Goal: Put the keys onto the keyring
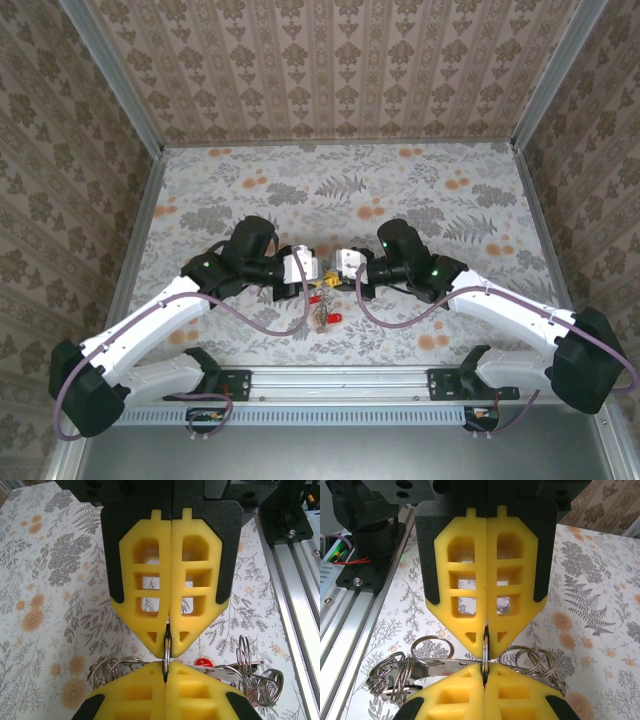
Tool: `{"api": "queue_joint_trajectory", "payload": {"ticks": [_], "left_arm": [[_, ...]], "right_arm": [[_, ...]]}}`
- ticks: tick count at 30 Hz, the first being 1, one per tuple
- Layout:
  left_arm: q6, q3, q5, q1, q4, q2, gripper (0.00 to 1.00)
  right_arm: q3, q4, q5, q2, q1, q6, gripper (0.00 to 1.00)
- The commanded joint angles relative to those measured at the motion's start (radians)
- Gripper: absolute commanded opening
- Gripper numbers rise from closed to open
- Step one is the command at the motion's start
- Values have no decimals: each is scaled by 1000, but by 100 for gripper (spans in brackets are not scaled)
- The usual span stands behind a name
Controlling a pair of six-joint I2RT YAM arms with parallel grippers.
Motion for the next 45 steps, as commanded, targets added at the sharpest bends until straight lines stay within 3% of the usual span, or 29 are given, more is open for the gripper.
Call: {"api": "queue_joint_trajectory", "payload": {"ticks": [1,3,4,9,19,28,38,43,45], "left_arm": [[-48,2,31,-2,111,-21,4],[-74,-24,37,2,153,-42,23],[-90,-38,42,6,172,-52,26],[-122,-77,106,41,213,-94,29],[-129,-111,234,148,197,-175,40],[-135,-90,303,148,234,-118,38],[-173,-92,307,146,315,-105,34],[-166,-93,319,147,305,-100,14],[-164,-96,313,148,298,-101,14]], "right_arm": [[-30,139,3,-2,9,64,0],[-69,253,6,-17,5,128,0],[-91,310,7,-23,2,163,0],[-161,504,-28,-43,-22,285,0],[-189,583,-101,-66,-59,341,0],[-181,651,-141,-25,-59,378,0],[-170,694,-162,3,-59,400,0],[-170,708,-163,5,-59,406,0],[-172,716,-164,3,-58,412,0]]}}
